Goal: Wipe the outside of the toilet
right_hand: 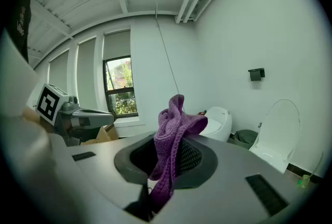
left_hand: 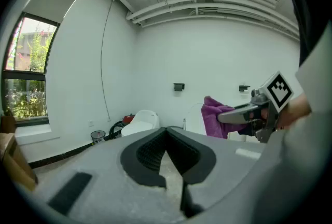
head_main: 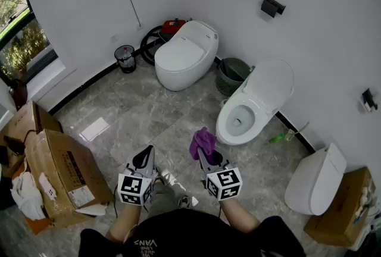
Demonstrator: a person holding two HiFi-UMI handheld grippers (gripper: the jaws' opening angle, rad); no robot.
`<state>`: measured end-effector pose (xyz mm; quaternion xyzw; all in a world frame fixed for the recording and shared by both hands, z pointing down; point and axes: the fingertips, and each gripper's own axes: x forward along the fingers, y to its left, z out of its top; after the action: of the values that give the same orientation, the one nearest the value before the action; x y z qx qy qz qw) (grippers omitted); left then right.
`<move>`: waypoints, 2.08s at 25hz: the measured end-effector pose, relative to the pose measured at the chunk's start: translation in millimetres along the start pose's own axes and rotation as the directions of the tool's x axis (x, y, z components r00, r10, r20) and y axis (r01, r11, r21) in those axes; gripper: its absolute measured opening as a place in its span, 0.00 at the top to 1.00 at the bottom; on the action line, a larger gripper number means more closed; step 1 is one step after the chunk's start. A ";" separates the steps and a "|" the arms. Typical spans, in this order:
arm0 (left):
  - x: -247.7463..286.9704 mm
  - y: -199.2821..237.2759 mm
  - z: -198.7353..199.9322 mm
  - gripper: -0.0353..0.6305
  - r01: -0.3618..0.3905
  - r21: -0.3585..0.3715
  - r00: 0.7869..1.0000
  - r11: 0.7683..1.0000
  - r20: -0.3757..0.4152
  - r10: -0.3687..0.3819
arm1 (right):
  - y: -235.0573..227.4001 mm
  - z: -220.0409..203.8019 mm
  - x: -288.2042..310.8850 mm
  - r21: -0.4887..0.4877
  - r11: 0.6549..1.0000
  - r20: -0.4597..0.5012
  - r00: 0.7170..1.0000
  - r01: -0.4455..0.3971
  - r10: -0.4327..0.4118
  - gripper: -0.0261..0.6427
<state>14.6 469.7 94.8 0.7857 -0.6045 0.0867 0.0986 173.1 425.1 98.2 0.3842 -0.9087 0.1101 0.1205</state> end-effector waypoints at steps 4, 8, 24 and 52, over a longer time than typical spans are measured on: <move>10.9 13.9 4.4 0.95 0.001 -0.009 1.000 1.000 0.004 -0.001 | -5.4 6.0 15.8 0.004 1.000 -0.004 1.000 0.006 -0.006 0.87; 24.3 29.3 7.3 0.95 0.017 -0.022 1.000 1.000 0.000 -0.017 | -9.5 13.2 35.2 0.025 1.000 0.008 1.000 0.012 -0.013 0.87; 106.1 146.6 44.9 0.95 0.102 -0.047 0.995 0.994 0.011 -0.101 | -26.1 70.2 177.1 0.028 0.997 0.003 0.997 0.077 -0.078 0.87; 282.5 242.2 49.6 0.95 0.068 -0.110 0.997 0.992 -0.023 -0.071 | -121.9 89.6 360.5 -0.033 0.999 -0.088 0.995 0.032 -0.035 0.87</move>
<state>-146.9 132.8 131.2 0.7984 -0.5794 0.0607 0.1522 5.8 73.8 135.9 0.3922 -0.8975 0.1106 0.1686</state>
